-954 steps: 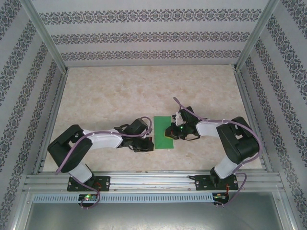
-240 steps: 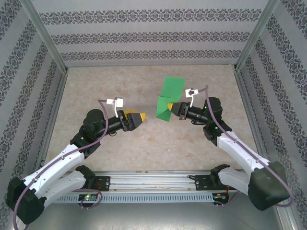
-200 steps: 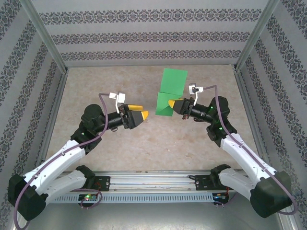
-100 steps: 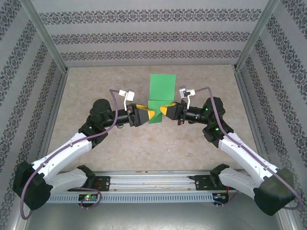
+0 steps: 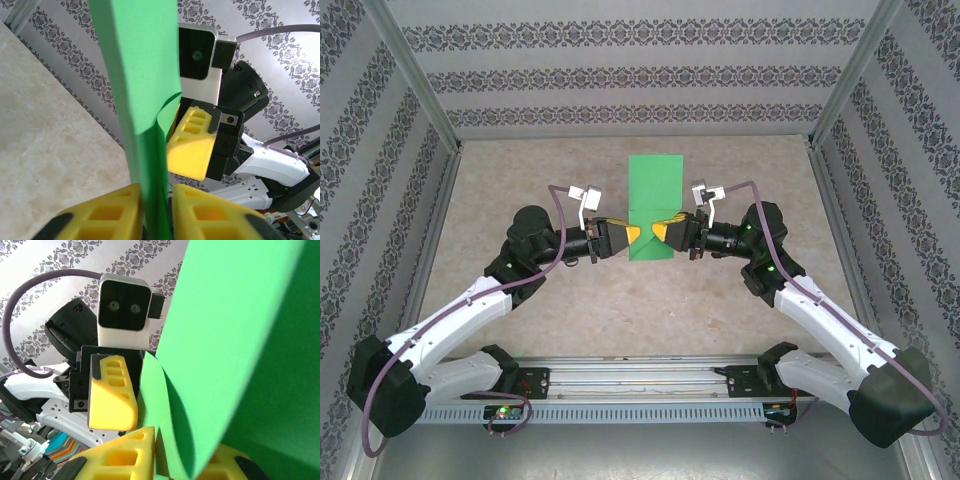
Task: Fold a paper plane with a square sheet of paper (fold left side to right side)
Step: Turn over the paper at the center of the table.
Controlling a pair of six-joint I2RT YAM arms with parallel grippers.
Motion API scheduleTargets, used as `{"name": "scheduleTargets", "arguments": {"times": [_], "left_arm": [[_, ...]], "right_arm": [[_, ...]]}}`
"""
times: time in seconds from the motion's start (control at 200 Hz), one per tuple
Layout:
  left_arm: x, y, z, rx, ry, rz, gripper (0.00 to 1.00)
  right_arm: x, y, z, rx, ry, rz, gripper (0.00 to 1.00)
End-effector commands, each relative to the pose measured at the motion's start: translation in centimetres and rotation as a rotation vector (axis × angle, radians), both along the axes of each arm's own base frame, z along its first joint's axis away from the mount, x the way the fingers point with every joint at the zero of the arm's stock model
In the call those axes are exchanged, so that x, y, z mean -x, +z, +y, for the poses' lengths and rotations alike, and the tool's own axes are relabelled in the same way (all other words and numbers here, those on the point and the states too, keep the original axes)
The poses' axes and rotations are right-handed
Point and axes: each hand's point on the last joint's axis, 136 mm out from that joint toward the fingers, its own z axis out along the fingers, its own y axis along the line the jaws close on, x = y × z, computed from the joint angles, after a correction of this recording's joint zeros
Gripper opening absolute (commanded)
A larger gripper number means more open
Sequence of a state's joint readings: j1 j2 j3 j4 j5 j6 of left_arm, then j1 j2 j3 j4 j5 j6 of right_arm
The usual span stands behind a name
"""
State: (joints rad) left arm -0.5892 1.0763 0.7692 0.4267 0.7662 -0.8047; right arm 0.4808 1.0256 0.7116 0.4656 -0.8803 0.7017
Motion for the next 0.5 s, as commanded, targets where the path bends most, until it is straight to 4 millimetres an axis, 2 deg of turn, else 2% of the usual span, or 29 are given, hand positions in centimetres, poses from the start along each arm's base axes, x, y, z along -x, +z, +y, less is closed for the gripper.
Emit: {"name": "scheduleTargets", "arguments": {"times": [0.0,0.13,0.285,0.38,0.495], "left_arm": [[0.5,1.9,0.1,0.020,0.001,-0.063,0.15],[0.3,1.3,0.5,-0.019,0.031,-0.053,0.07],[0.1,-0.2,1.2,-0.113,0.081,-0.026,0.01],[-0.4,-2.1,2.0,-0.230,0.133,0.017,0.00],[-0.7,-5.4,3.1,-0.433,0.189,0.073,0.00]], "right_arm": [[0.7,1.5,0.0,-0.015,0.011,-0.066,0.24],[0.4,0.4,-0.8,0.025,-0.038,-0.044,0.36],[-0.5,-2.0,-3.2,0.106,-0.172,0.003,0.50],[-1.6,-4.1,-5.4,0.200,-0.311,0.033,0.57],[-3.2,-8.1,-9.1,0.400,-0.540,0.114,0.64]]}}
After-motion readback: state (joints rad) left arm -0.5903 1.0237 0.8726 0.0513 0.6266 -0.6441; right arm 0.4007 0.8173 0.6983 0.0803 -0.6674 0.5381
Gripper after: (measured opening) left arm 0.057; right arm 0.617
